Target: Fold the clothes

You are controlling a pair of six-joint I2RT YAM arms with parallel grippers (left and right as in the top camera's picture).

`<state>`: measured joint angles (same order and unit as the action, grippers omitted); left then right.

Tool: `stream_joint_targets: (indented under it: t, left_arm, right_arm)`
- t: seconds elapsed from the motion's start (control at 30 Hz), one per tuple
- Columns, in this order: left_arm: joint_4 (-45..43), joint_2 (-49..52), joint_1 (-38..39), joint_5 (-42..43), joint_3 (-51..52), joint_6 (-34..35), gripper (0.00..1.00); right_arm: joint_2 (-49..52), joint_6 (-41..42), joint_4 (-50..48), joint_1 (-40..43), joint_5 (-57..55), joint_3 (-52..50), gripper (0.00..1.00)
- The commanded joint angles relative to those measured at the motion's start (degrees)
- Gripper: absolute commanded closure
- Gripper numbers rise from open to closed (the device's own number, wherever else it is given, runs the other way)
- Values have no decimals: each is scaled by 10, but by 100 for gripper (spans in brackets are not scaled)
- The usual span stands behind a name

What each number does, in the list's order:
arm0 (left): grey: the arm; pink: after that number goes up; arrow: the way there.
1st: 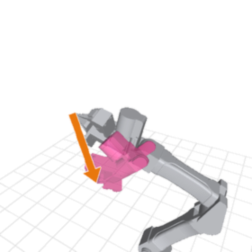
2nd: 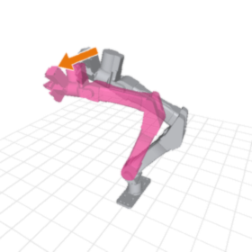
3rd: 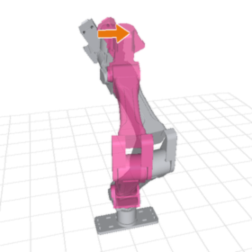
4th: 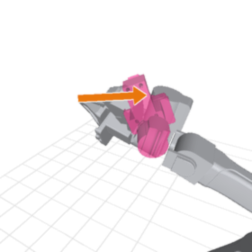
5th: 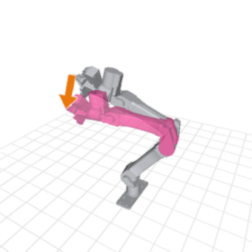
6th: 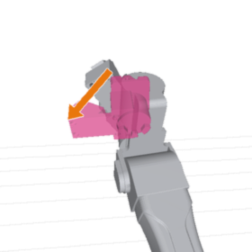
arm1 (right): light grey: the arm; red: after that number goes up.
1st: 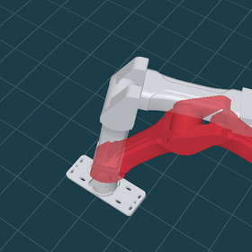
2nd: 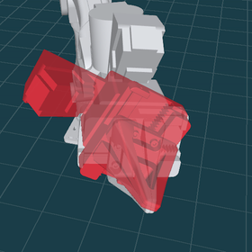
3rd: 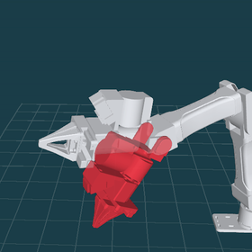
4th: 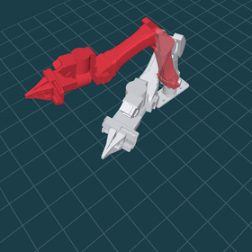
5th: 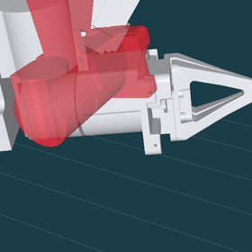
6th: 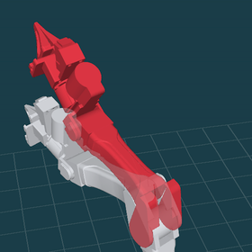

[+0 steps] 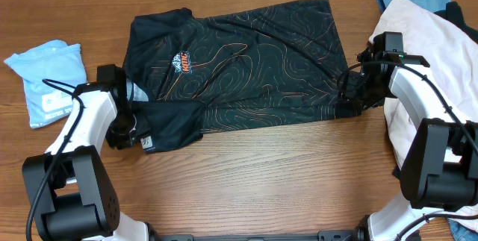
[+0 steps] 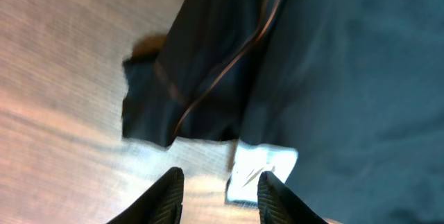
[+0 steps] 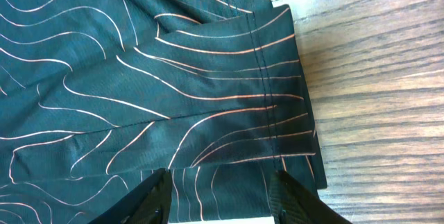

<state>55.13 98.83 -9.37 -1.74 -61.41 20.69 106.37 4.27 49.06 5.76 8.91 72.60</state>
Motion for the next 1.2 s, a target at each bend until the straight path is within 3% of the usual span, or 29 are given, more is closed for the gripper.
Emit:
stream_joint_targets:
  t: [0.0,0.27,0.43,0.67,1.0,1.17]
  left_arm:
    - [-19,5,7,17,14,5,62]
    - [-70,5,8,51,76,6,61]
    - [-82,5,8,82,83,-11,84]
    - [-67,4,8,145,53,-54,95]
    - [-64,4,7,210,-36,-85,96]
    - [-107,4,7,218,-90,-39,96]
  right_arm:
    - [0,0,1,-1,-3,-2,51]
    - [0,0,5,-1,-3,-2,50]
    - [0,0,5,-1,-3,-2,50]
    - [0,0,6,-1,-5,-2,50]
    - [0,0,9,-1,-20,-2,50]
    - [0,0,6,-1,-20,-2,50]
